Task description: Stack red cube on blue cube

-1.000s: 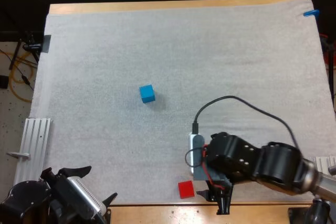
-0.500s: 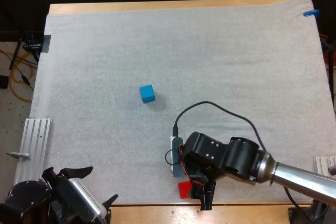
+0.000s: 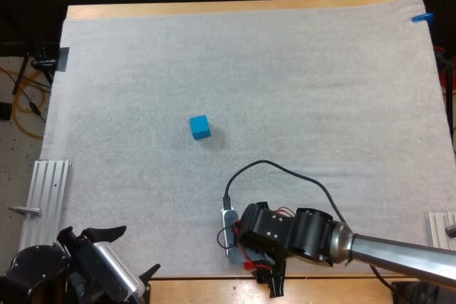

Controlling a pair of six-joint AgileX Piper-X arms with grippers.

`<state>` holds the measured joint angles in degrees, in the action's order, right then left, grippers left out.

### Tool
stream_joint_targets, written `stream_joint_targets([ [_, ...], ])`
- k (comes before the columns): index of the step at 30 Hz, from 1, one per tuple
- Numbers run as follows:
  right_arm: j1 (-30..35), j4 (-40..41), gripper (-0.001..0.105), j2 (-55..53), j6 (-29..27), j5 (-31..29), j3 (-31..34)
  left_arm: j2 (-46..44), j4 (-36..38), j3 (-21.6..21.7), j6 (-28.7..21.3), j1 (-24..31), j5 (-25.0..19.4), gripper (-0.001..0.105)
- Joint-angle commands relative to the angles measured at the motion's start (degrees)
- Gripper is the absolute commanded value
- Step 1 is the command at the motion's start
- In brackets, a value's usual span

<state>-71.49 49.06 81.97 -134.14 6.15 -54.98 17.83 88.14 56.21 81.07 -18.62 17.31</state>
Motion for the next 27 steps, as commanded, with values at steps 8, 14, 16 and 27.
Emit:
stream_joint_targets([
  [8,-0.05,-3.41,0.064,4.43,-1.11,1.11,0.00,0.11,0.35,0.36,-0.12,-0.20,0.47,0.074],
  [14,-0.05,-4.01,0.064,7.52,-0.59,2.04,0.00,0.11,0.35,0.36,-0.12,-0.20,0.47,0.074],
  [16,-0.05,-4.37,0.064,8.62,-0.59,2.04,0.00,0.11,0.35,0.36,-0.12,-0.20,0.47,0.074],
  [27,-0.05,-5.41,0.062,11.98,0.35,1.86,0.00,0.11,0.35,0.36,-0.12,-0.20,0.47,0.074],
])
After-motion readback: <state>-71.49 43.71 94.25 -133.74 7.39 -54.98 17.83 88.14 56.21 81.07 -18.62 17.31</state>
